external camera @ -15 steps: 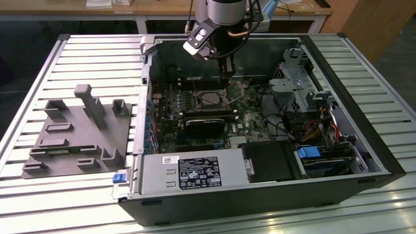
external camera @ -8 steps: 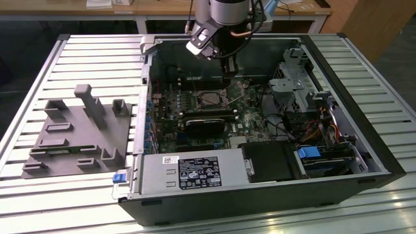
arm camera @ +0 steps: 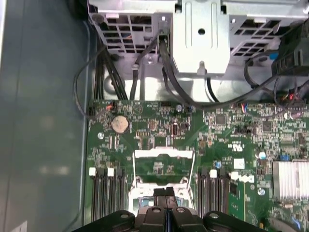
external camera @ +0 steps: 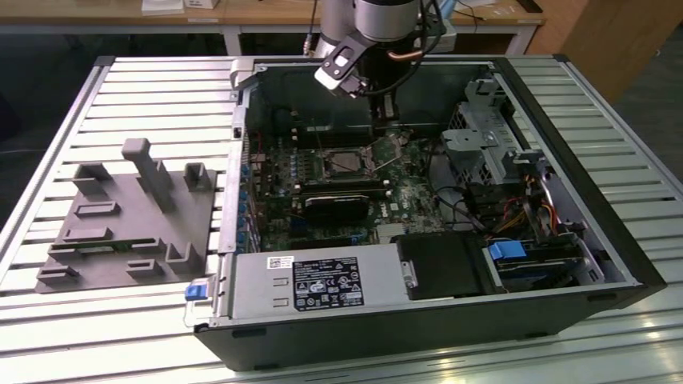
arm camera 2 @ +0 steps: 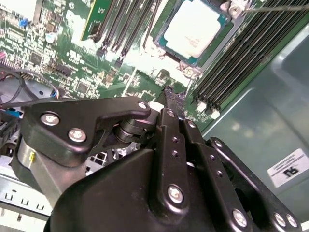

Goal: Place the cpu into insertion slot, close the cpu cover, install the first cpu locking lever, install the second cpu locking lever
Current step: 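Close the cpu cover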

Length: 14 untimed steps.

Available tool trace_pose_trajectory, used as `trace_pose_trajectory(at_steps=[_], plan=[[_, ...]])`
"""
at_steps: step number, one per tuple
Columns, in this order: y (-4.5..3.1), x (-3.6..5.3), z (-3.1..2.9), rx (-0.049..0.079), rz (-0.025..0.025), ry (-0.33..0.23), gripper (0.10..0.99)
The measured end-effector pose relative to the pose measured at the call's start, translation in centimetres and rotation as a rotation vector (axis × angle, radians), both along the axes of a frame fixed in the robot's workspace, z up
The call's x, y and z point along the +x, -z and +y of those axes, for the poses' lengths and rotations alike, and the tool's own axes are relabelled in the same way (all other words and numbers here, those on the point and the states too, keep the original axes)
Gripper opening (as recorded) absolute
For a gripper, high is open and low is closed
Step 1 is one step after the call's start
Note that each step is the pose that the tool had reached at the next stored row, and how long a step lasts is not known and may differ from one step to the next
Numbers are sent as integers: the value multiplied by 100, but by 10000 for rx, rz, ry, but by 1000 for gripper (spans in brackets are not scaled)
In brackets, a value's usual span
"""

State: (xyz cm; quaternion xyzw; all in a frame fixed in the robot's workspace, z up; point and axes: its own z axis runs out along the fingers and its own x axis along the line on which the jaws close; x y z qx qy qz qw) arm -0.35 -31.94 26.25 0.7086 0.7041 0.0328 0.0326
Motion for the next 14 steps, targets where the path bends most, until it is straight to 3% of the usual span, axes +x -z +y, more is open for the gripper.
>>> trace_pose_trajectory(at_steps=[7, 14], plan=[[0, 92, 3, 0, 0, -1, 102], [0, 129, 5, 0, 0, -1, 102]])
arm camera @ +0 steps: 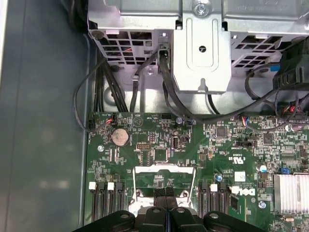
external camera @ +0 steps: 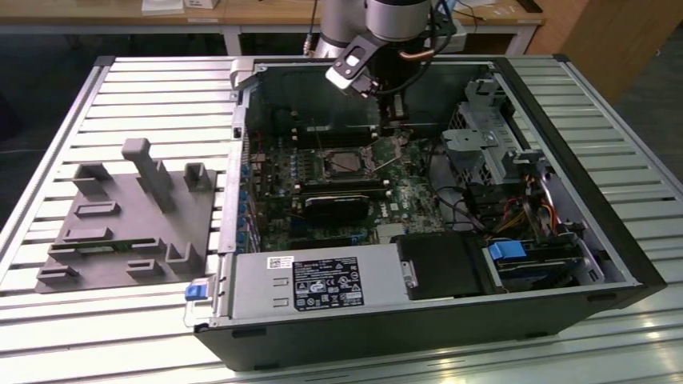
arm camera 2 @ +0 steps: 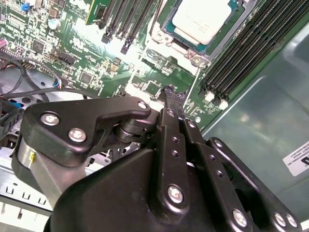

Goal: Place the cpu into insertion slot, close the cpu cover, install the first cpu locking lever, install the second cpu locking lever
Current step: 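Close the cpu cover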

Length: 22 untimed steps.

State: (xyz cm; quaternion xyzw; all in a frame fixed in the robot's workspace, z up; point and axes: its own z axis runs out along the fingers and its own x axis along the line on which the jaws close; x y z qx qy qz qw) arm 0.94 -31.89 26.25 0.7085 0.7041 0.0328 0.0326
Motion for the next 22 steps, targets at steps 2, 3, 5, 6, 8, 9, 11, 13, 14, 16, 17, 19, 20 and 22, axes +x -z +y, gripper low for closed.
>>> trace_pose_trajectory(at_steps=[2, 3, 5, 6, 8, 9, 11, 13, 14, 16, 17, 19, 20, 22], plan=[[0, 9, 0, 1, 0, 0, 102], [0, 13, 1, 0, 0, 0, 102], [0, 23, 1, 1, 0, 0, 102], [0, 27, 1, 0, 0, 0, 102], [0, 37, 1, 0, 0, 0, 102], [0, 42, 1, 0, 0, 0, 102], [0, 52, 2, 0, 0, 0, 102], [0, 60, 2, 0, 0, 1, 102], [0, 64, 2, 0, 0, 1, 102], [0, 72, 3, 0, 0, 0, 102], [0, 76, 3, 0, 0, 0, 102], [2, 96, 5, 1, 0, 0, 102], [4, 107, 6, 1, 0, 0, 102], [7, 131, 9, -2, 1, 0, 102]])
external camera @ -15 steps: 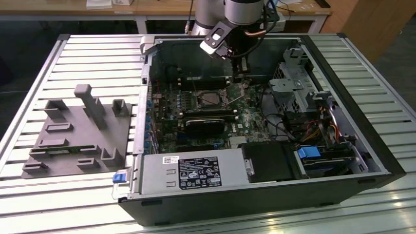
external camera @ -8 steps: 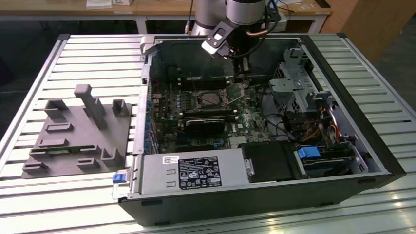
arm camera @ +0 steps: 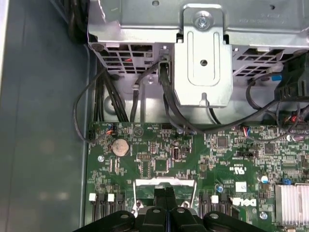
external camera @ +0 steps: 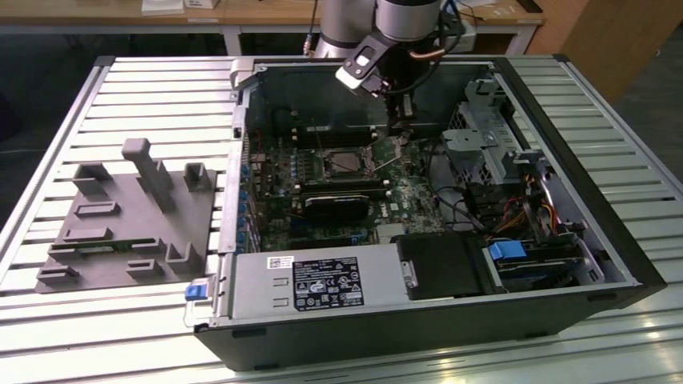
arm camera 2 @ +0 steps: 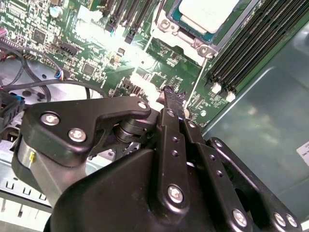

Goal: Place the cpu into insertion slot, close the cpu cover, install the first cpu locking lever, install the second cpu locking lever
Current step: 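Close the cpu cover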

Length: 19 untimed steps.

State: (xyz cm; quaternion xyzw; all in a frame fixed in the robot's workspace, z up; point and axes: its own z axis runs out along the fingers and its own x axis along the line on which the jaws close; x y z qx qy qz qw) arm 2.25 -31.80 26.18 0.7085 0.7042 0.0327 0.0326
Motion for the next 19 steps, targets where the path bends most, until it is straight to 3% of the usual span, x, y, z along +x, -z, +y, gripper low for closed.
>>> trace_pose_trajectory(at_steps=[19], plan=[[102, 243, 69, -2, 1, 1, 102]])
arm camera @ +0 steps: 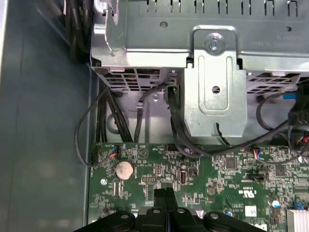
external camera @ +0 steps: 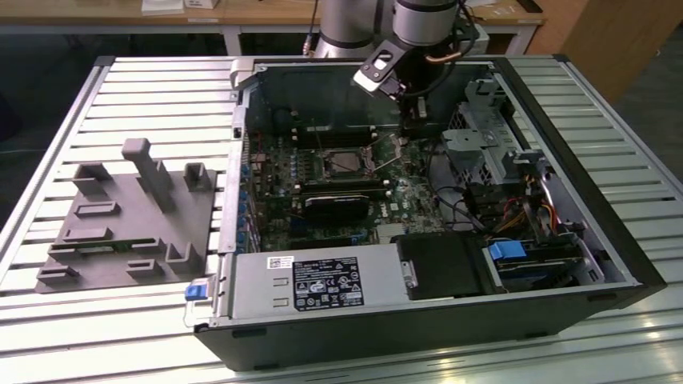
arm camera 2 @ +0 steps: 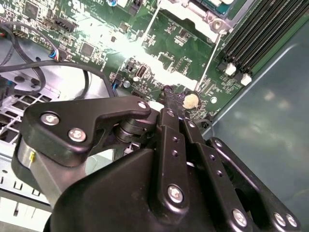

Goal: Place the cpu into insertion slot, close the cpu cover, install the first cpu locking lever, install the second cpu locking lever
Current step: 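Close the cpu cover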

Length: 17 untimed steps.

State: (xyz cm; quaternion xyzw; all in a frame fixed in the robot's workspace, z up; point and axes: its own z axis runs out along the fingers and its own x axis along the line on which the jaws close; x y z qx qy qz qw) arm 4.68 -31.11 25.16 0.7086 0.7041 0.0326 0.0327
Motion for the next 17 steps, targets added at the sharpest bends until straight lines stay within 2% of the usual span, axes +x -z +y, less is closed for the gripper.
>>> trace_pose_trajectory(at_steps=[4, 5, 7, 17], plan=[[40, 33, 10, 0, 2, 0, 102], [76, 70, 25, 0, 2, -1, 102], [100, 83, 27, 0, 2, 0, 102], [233, 102, 27, 0, 3, 0, 102]])
